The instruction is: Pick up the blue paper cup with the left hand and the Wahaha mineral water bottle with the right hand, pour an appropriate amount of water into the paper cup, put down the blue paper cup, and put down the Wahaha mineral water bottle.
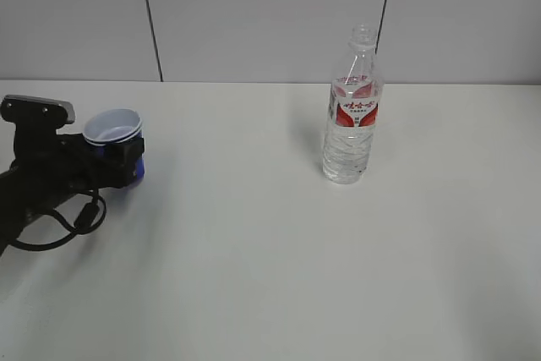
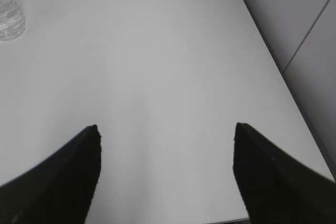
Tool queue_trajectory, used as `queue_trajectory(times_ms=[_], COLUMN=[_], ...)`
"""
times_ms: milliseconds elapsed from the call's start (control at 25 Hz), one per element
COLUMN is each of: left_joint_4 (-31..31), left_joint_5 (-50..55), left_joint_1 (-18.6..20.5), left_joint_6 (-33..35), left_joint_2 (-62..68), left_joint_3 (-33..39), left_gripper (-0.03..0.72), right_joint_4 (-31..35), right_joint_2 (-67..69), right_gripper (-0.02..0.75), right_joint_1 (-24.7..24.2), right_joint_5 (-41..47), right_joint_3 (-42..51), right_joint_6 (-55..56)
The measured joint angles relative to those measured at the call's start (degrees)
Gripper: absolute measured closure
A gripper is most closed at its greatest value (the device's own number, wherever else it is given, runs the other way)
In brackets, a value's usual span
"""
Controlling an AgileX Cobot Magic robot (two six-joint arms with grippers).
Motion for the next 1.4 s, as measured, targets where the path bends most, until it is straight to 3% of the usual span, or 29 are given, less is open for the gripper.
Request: queue_trajectory(times_ms=[200, 480, 880, 1160, 1400], left_joint_4=[1.02, 2.47, 3.33, 3.33, 3.33], left_joint_5=[1.63, 3.92, 4.92, 4.92, 4.92], left_joint_1=[-0.93, -1.11, -1.11, -1.11, -1.11], left_joint_6=[0.00, 0.00, 0.00, 0.00, 0.00], left_joint_2=[-6.00, -11.32, -11.99, -11.99, -11.99], left_joint_3=[1.94, 3.66, 3.66, 3.66, 3.66], left_gripper=[0.153, 0.153, 0.153, 0.153, 0.153], right_joint_4=[0.56, 2.85, -2.51, -2.88, -3.10], right_joint_2=[1.33, 15.68, 37.89, 55.47, 70.67], right_gripper=[0.150, 0.150, 0.150, 0.150, 0.150], right_joint_1=[0.00, 0.00, 0.00, -0.13, -0.13], right_joint_5=[-5.86, -20.56, -56.73, -75.47, -86.51], right_joint_3=[-2.52, -3.60, -3.60, -3.60, -3.60], right_joint_6=[0.00, 0.00, 0.12, 2.60, 3.36])
